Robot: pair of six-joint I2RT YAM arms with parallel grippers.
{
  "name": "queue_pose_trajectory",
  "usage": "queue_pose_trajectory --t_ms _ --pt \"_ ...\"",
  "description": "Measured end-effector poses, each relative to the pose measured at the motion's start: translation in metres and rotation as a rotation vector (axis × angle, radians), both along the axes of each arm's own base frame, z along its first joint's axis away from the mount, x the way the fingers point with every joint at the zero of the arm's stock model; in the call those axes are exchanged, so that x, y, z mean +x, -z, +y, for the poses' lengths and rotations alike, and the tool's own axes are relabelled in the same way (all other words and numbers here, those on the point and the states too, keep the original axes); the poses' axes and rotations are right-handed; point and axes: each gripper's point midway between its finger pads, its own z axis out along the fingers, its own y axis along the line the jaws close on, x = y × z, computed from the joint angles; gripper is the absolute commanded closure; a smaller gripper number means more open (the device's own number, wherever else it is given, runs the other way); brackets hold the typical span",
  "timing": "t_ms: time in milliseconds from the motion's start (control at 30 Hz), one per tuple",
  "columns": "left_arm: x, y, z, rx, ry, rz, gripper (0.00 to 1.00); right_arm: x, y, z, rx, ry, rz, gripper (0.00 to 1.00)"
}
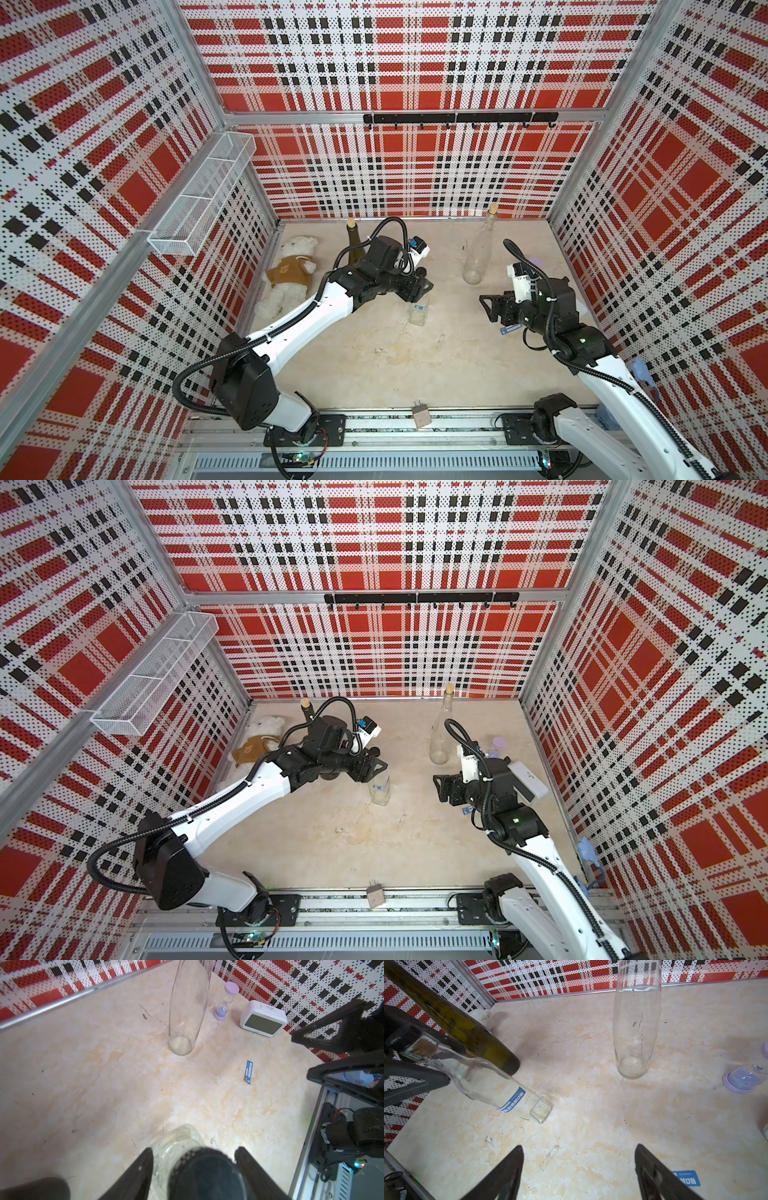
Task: Remove the label from the bottle
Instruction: Adjust the bottle at the center of the board.
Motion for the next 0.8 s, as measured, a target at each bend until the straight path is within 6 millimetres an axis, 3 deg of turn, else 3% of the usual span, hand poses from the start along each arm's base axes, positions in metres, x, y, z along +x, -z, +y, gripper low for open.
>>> queue_pose_trajectory --t_ms 167,800 --pt "0.004 -0.008 -0.002 -0.013 0.0 -0.025 0.54 0.003 0.003 0.001 -0.002 -0.001 0.006 0.14" --pt "0.015 -0.012 0.004 0.019 -0.11 -0.053 0.8 0.006 0.002 0.001 -0.005 0.0 -0.002 0.14"
